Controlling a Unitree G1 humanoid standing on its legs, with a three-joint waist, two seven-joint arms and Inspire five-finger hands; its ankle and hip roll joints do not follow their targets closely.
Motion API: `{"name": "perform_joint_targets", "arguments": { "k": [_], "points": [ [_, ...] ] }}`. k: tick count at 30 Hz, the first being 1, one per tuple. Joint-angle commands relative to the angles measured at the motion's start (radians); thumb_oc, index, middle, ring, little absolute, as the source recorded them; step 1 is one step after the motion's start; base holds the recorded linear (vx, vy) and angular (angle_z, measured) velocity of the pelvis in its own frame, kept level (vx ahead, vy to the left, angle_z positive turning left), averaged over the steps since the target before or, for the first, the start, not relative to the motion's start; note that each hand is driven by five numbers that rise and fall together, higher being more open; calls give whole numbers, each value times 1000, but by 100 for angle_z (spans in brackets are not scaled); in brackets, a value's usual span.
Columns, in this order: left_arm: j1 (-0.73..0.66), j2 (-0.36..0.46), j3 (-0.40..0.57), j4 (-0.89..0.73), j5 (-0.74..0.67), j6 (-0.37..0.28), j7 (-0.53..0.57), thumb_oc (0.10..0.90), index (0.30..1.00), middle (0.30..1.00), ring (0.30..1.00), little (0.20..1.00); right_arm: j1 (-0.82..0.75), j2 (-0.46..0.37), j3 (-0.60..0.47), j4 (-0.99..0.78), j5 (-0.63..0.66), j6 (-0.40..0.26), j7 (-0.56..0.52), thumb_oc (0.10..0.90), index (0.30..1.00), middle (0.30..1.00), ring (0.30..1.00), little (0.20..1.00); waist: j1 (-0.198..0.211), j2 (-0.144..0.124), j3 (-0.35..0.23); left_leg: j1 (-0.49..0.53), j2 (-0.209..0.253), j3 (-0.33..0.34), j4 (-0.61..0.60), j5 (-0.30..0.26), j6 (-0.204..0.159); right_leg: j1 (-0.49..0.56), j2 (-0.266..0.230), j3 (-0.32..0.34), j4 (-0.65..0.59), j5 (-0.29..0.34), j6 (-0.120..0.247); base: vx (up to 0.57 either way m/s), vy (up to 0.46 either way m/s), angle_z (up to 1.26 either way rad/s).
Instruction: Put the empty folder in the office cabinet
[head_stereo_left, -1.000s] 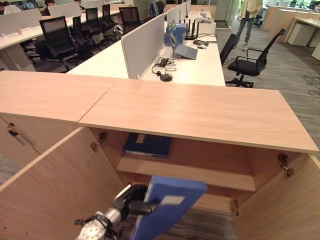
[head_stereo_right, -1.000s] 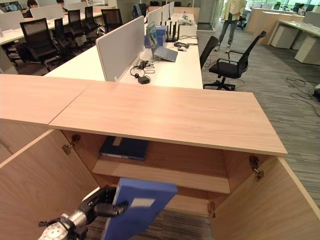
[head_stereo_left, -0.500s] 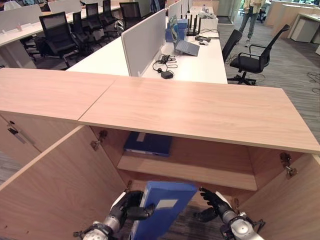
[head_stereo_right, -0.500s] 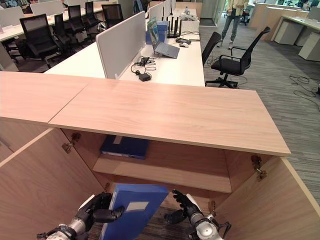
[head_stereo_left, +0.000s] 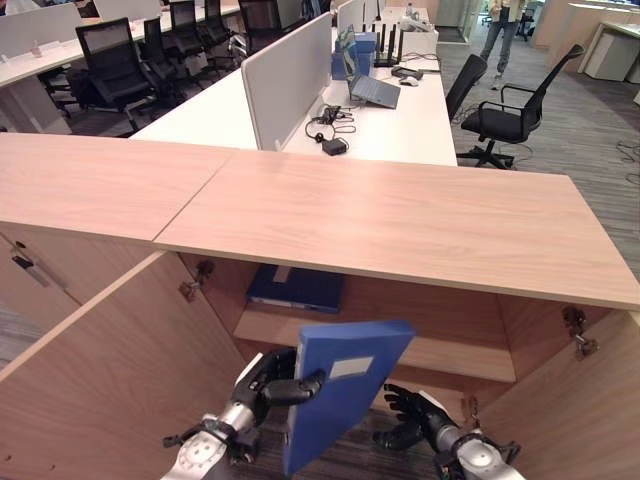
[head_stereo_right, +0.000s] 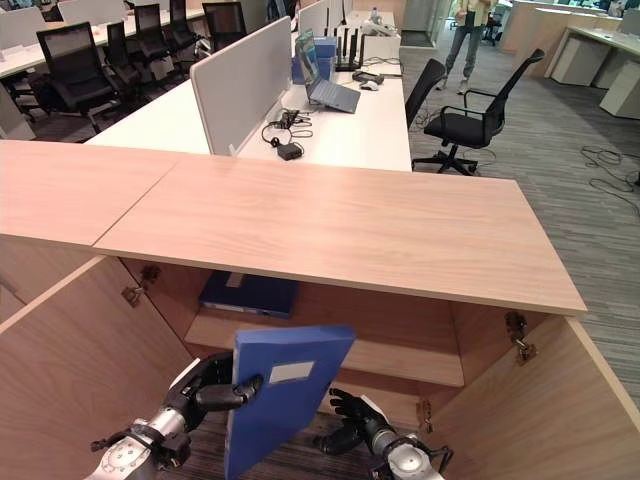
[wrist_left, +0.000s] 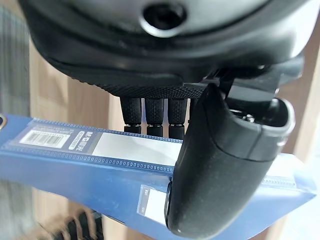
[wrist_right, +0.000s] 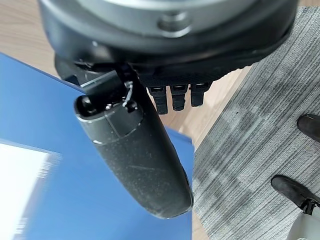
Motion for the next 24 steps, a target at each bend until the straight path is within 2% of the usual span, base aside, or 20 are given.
{"name": "perform_joint_targets", "arguments": {
  "k": [1,5,7,12,17,24],
  "points": [
    [-126,14,-10,-134,-180,-112,-119,400,300,300,300,300,-130,-11,-4,-82,72,-78,15,800,900,900,900,900,8,-44,-23,7,29,-35,-7,-92,-35,56,-103,-13,8,-54,100,0,0,0],
    [-133,45,-132,-110,-283,-62,-217,400,300,300,300,300,-184,-46,-20,-139,58,-110,3,800,900,900,900,900,2,-39,-27,9,30,-29,-7,-95,-34,56,-102,-7,8,-53,102,0,0,0],
    [-149,77,-202,-98,-322,-29,-254,400,300,300,300,300,-221,-37,-35,-134,95,-131,-23,800,900,900,900,900,-6,-33,-30,11,30,-26,-7,-96,-32,55,-103,-4,8,-53,104,0,0,0],
    [-162,96,-259,-49,-349,3,-311,400,300,300,300,300,-253,-53,-53,-168,105,-152,-29,800,900,900,900,900,-14,-32,-34,13,30,-26,-7,-100,-30,53,-102,-1,8,-53,104,0,0,0],
    [-173,175,-303,-41,-351,21,-363,400,300,300,300,300,-322,-122,-80,-198,82,-168,-44,800,900,900,900,900,-16,-31,-39,14,29,-25,-7,-103,-30,52,-102,-1,8,-52,107,0,0,0],
    [-215,234,-385,-48,-396,66,-423,400,300,300,300,300,-421,-144,-71,-136,231,-187,-32,800,900,900,900,900,-11,-37,-43,14,29,-25,-7,-103,-29,50,-102,4,8,-48,108,0,0,0]
  ]
}}
